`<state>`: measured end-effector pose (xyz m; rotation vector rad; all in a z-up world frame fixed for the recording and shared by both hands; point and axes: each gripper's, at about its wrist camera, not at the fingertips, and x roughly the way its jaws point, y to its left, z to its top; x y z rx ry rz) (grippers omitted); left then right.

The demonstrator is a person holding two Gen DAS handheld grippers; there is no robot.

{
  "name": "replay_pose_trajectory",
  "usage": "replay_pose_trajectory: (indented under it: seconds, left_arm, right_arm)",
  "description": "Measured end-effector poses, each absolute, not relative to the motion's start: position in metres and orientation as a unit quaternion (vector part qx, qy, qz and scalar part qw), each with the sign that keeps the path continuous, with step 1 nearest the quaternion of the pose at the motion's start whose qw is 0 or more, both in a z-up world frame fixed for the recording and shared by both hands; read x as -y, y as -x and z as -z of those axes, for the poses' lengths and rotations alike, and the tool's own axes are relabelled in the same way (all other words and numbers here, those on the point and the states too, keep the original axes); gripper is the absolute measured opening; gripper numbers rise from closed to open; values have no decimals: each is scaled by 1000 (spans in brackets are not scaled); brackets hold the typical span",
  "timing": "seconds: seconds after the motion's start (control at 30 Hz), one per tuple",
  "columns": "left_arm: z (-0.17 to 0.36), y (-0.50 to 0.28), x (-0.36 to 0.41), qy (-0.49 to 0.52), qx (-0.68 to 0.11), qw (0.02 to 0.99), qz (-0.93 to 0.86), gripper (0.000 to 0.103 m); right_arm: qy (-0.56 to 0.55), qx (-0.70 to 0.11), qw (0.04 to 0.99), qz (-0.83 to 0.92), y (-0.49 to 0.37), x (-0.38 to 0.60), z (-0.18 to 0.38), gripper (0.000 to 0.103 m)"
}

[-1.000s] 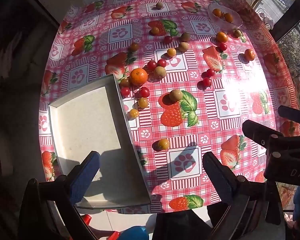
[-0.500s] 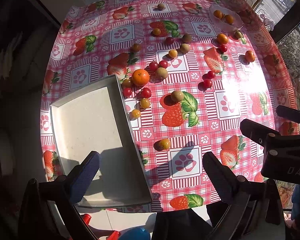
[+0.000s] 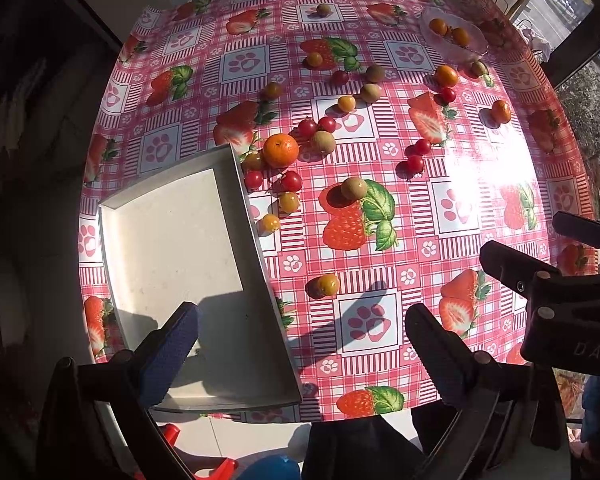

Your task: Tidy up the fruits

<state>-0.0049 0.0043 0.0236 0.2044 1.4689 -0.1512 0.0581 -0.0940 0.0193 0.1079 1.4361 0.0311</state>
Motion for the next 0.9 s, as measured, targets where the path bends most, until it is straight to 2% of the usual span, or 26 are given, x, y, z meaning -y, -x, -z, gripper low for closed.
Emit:
replay_pose_trajectory:
  seconds: [0.3, 0.9]
  left_arm:
    - [-22, 6, -5, -94, -668, 736, 64, 103]
    - [17, 14, -8, -76, -694, 714, 50, 103]
  right_arm:
    - [-50, -655, 754, -17, -56, 100, -18, 103]
    - [-47, -677, 734, -5, -43, 116, 6, 103]
